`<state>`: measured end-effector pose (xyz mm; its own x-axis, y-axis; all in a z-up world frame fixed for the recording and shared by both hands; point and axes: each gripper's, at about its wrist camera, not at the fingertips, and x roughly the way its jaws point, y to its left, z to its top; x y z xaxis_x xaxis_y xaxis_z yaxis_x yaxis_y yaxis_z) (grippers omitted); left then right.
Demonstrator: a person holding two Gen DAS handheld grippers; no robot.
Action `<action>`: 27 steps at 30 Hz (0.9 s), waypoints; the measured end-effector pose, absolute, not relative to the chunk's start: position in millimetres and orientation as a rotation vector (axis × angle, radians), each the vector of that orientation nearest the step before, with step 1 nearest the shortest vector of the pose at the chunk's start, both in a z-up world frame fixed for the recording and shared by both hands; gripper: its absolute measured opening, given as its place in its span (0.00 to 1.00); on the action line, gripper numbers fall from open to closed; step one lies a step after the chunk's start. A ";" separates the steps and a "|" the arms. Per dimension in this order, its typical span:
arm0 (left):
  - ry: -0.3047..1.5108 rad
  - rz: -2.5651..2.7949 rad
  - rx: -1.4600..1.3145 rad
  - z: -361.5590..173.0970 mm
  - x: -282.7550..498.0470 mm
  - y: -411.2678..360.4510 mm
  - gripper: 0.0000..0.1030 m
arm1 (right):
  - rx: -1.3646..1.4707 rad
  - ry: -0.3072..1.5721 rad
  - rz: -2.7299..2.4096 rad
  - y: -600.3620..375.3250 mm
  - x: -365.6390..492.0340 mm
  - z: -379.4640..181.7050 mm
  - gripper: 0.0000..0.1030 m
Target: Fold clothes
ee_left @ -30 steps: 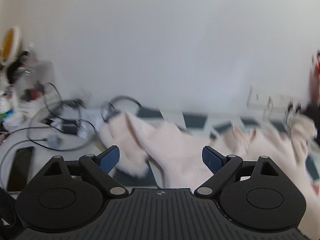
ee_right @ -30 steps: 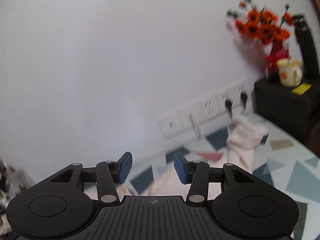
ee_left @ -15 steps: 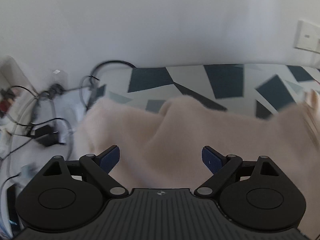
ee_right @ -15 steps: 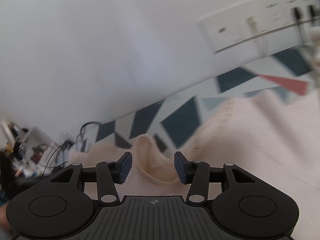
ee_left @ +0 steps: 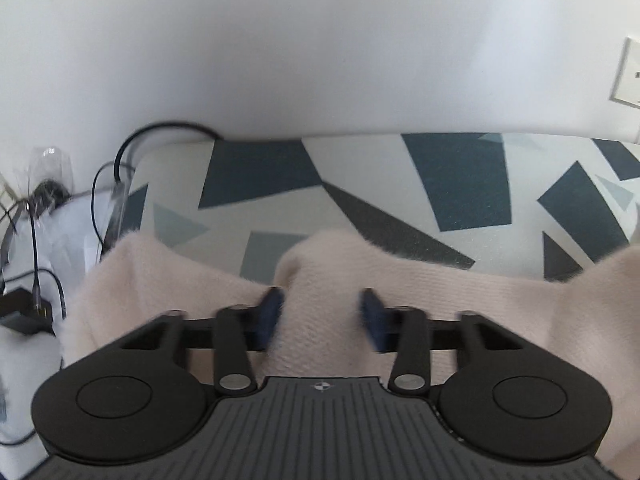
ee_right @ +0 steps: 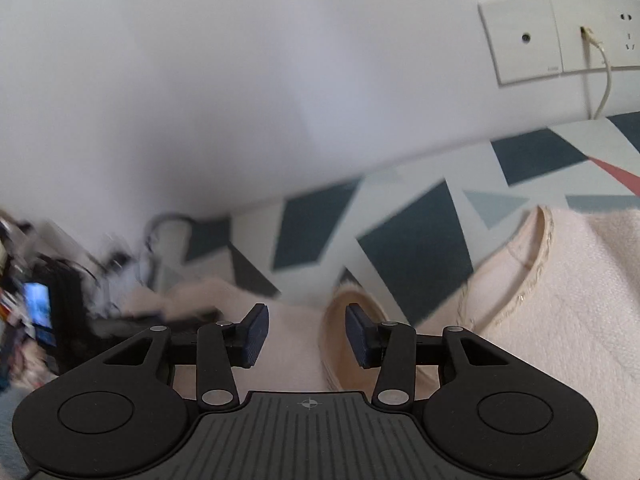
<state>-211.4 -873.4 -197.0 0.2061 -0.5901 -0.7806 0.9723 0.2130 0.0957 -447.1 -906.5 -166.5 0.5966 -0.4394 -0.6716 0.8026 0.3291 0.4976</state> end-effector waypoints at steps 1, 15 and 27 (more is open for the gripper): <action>0.693 -1.223 0.662 -194.7 -208.8 -870.2 0.26 | 0.930 0.484 -0.868 -910.9 -444.1 -171.1 0.37; 0.714 -1.072 0.458 -180.8 -144.0 -811.7 0.17 | 0.643 0.479 -0.784 -973.7 -345.6 -169.3 0.03; 0.621 -1.332 0.372 -151.3 -213.9 -780.2 0.71 | 0.538 0.376 -1.146 -912.5 -453.7 -171.5 0.58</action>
<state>-213.9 -780.2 -151.3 0.1119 -0.7824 -0.6126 0.9723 0.2134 -0.0950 -453.7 -912.5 -171.5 0.3728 -0.7534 -0.5417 0.9278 0.3088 0.2092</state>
